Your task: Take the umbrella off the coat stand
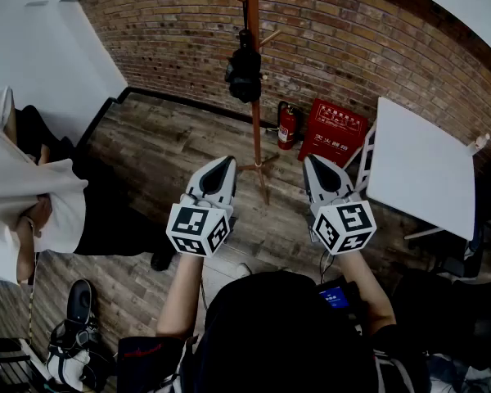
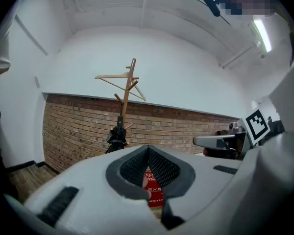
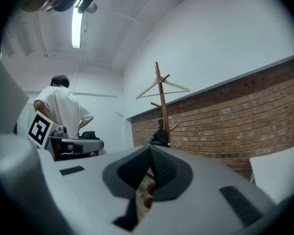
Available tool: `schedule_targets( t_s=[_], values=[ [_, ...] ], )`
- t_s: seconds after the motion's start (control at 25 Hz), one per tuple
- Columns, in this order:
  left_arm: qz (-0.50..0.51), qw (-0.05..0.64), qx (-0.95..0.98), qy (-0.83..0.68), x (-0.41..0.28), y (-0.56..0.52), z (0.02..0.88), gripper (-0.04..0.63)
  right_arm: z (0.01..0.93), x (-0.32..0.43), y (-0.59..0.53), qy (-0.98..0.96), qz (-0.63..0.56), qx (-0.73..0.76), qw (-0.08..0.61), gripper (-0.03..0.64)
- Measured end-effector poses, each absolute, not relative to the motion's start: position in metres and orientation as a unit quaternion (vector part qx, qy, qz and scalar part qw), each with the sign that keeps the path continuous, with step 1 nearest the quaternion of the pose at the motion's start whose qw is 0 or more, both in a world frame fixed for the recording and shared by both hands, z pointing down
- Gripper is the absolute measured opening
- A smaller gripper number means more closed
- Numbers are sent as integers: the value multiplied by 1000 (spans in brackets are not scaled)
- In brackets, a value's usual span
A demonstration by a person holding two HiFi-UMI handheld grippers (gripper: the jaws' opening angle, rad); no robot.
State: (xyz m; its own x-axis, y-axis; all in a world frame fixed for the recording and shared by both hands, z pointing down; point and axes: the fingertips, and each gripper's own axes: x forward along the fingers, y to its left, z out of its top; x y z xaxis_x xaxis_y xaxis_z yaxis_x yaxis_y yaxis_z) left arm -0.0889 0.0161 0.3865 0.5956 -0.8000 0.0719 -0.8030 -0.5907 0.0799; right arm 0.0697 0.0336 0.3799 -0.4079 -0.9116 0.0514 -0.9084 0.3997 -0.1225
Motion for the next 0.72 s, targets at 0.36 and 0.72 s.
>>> schedule_targets(
  t_s=[0.36,0.72],
  values=[
    [23,47,884,-464,-75,19,388,17,381,86,35,844,-75,-530,21,26],
    [19,48,873,-485,-57,34,393,17,387,99,52,862,-76,-500,20,28]
  ],
)
